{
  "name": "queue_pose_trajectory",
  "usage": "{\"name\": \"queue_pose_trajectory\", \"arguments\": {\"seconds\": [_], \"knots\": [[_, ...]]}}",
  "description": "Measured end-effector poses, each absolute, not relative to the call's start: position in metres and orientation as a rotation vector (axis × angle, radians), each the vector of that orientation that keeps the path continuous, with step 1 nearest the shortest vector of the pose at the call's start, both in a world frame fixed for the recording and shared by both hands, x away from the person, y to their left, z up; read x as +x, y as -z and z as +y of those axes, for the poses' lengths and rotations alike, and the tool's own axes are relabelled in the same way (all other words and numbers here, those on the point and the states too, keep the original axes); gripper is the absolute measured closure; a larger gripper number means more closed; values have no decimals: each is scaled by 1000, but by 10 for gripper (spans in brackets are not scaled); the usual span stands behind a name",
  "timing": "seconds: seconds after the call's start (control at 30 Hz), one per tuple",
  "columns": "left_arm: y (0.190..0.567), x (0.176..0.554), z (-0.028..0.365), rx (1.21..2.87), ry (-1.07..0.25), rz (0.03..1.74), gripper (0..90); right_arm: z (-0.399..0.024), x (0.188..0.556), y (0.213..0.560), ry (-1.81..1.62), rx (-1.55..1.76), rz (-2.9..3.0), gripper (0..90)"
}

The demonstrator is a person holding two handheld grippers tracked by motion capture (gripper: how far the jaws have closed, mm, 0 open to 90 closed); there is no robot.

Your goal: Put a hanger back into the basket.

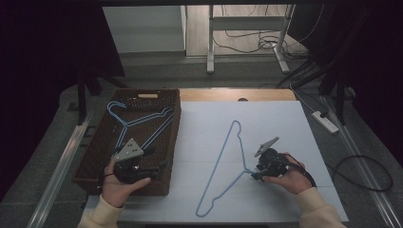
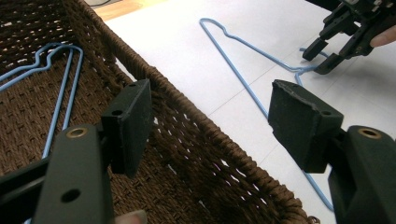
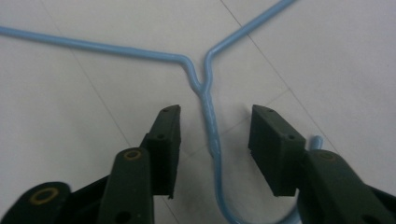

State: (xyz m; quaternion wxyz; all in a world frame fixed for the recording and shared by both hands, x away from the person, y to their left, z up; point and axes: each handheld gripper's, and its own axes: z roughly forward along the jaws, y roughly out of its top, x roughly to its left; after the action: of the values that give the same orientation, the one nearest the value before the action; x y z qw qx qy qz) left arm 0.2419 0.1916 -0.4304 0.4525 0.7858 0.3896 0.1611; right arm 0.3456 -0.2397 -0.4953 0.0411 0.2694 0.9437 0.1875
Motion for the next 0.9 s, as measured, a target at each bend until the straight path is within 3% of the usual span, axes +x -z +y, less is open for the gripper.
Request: {"name": "queue_pose_trajectory", "arguments": {"seconds": [0.23,0.47,0.9], "knots": [[431,242,190,1943,-397,961,316,-232,350,494,-447,757,2912,659],[431,242,188,1948,-394,956,317,-222,350,493,-364,744,2960,840],[424,239,155,2004,-379,877,319,-220,353,484,-360,783,2986,866]]}}
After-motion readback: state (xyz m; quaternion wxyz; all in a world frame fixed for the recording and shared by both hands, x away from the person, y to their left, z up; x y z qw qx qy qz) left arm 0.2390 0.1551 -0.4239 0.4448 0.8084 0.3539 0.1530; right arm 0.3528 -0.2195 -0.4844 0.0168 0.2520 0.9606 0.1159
